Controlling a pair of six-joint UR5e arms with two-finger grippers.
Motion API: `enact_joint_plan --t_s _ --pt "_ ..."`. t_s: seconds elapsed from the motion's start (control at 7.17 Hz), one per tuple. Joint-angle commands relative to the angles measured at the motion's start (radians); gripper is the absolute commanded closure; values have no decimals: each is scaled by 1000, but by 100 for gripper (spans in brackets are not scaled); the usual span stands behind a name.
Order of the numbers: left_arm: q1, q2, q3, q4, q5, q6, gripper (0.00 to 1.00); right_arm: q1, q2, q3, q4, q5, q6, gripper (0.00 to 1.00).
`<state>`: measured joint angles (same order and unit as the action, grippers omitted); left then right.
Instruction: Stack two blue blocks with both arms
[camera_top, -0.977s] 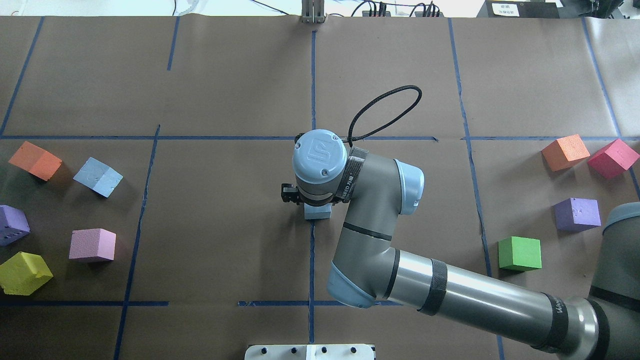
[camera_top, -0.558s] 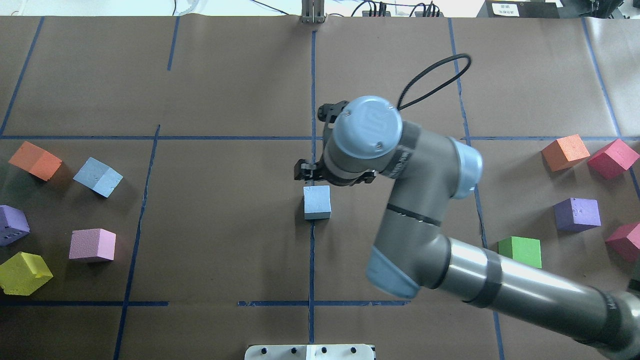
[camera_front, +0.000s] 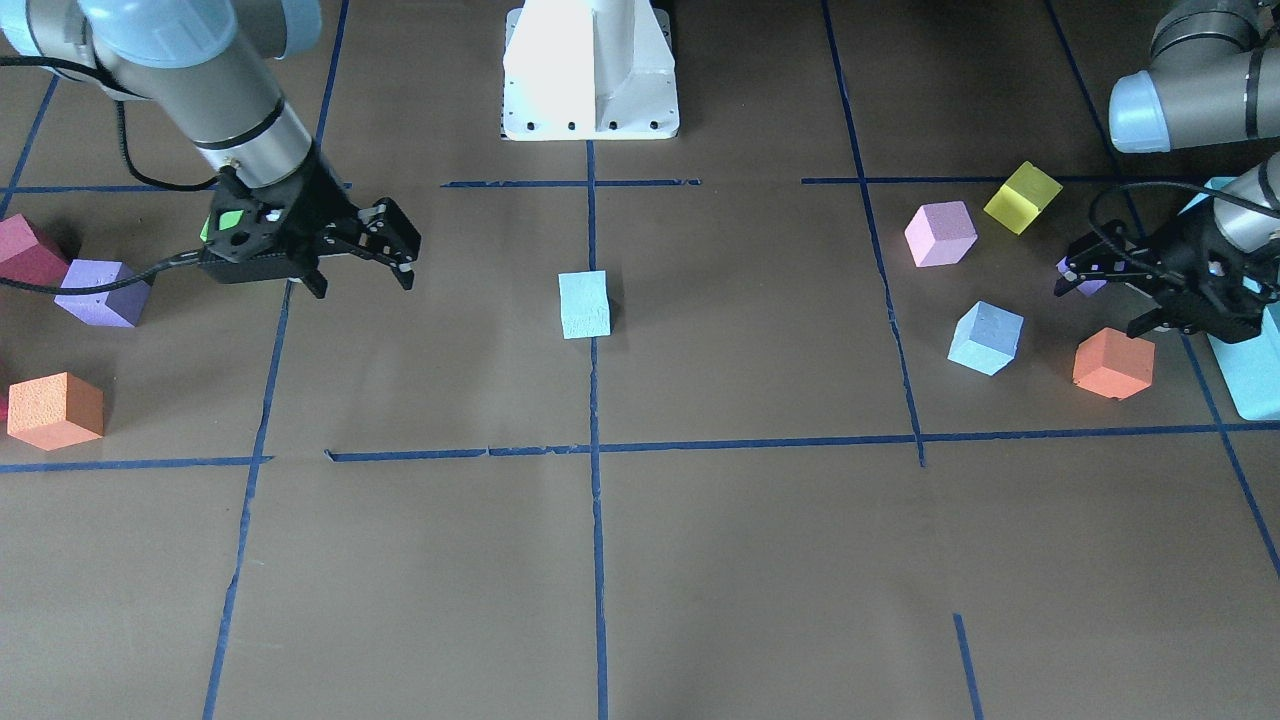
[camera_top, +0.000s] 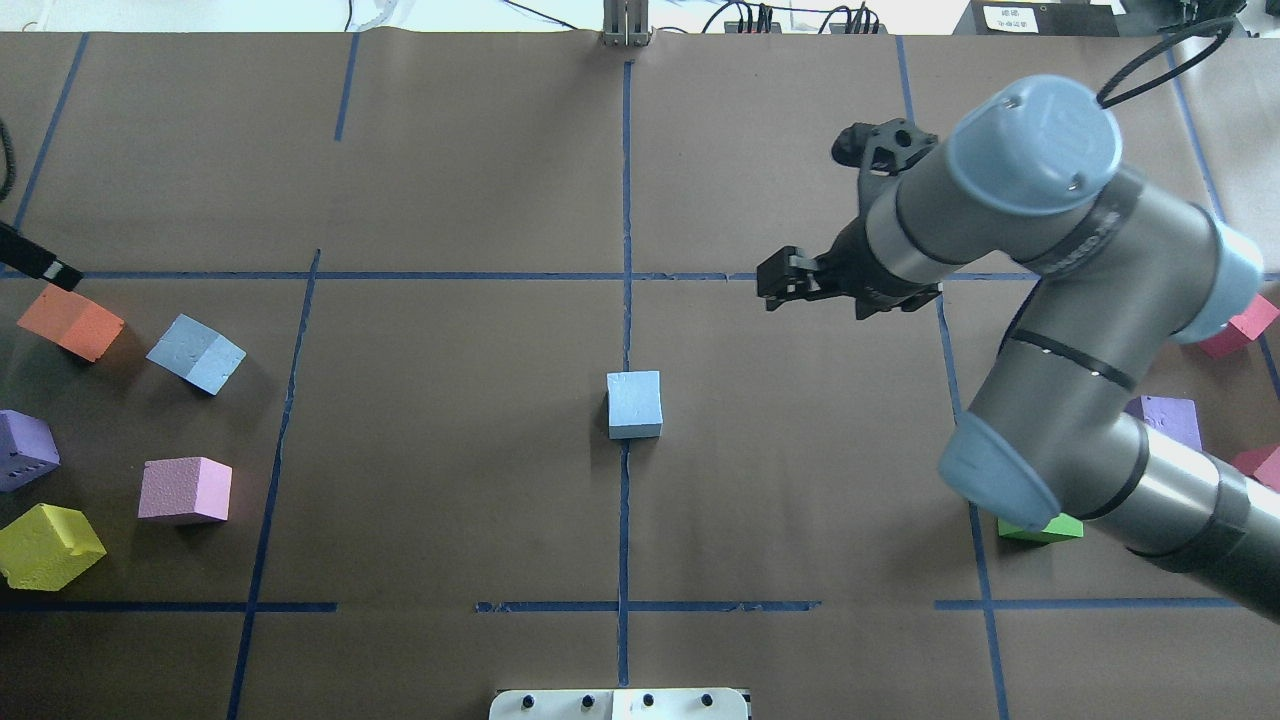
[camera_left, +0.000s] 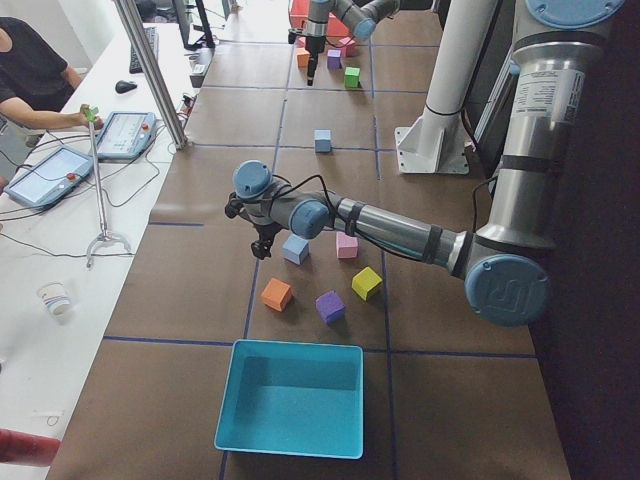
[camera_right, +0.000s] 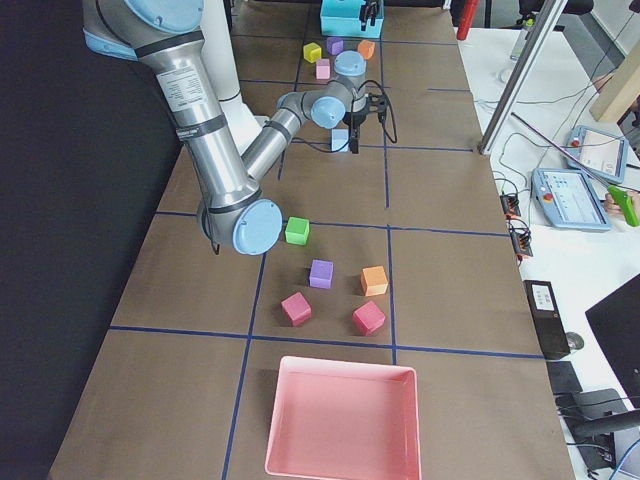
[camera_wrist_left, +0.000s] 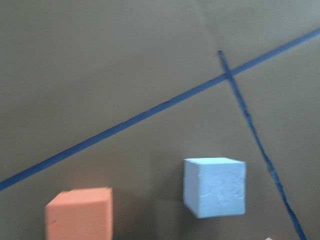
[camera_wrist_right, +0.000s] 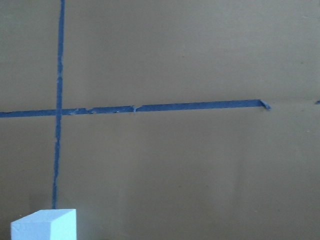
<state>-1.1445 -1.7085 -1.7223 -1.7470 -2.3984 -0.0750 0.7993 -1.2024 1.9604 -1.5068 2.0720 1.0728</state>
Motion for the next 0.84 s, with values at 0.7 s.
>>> enact_joint_plan --t_s 0.7 --pt "207 -13 55 -54 166 -255 0 26 -72 2 2 8 -50 0"
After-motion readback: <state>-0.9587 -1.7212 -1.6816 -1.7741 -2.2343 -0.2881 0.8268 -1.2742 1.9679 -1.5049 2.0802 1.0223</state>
